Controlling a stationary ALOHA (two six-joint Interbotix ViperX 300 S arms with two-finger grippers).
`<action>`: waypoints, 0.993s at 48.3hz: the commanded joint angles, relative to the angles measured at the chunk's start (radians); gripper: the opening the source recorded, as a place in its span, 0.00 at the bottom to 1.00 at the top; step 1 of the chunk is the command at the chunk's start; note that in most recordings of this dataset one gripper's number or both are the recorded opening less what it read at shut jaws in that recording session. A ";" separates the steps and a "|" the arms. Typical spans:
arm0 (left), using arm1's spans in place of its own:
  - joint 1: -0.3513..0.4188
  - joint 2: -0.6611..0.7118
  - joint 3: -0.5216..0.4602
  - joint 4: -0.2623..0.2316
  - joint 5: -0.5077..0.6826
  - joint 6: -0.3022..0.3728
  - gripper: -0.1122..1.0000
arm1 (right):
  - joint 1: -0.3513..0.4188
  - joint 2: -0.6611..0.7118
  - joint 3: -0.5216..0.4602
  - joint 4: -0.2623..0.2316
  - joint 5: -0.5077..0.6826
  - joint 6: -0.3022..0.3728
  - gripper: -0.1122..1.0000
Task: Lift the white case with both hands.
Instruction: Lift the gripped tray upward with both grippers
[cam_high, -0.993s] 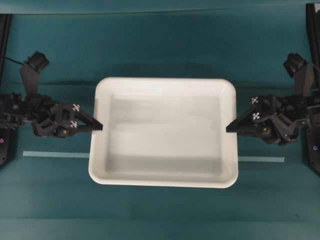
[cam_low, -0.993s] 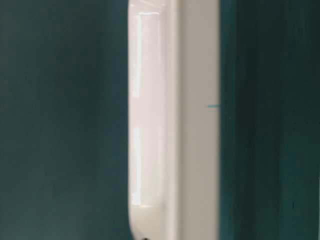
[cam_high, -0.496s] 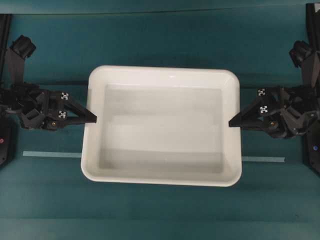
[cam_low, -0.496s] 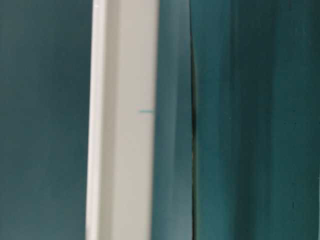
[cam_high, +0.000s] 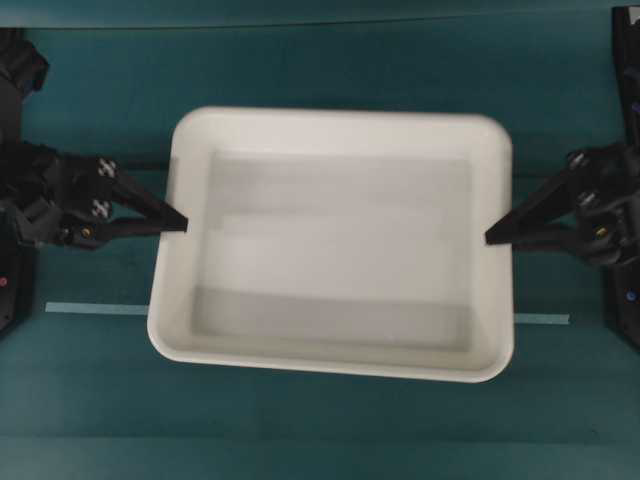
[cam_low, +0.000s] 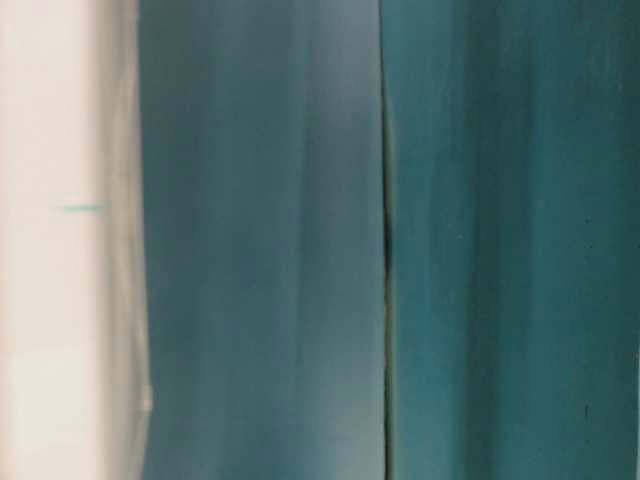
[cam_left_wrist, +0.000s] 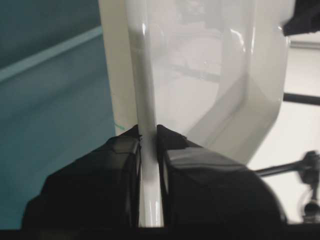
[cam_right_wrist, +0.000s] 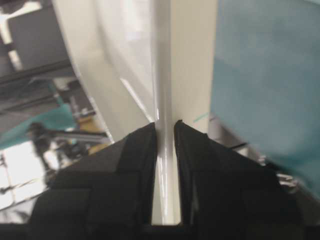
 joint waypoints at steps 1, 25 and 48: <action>-0.008 0.018 -0.094 0.003 -0.026 -0.018 0.16 | -0.034 0.020 -0.077 0.002 0.000 0.000 0.20; 0.005 0.021 -0.268 0.008 0.094 -0.018 0.15 | -0.078 -0.009 -0.150 0.000 0.077 0.000 0.20; 0.011 0.026 -0.308 0.008 0.095 -0.020 0.15 | -0.092 0.008 -0.239 -0.002 0.110 0.000 0.20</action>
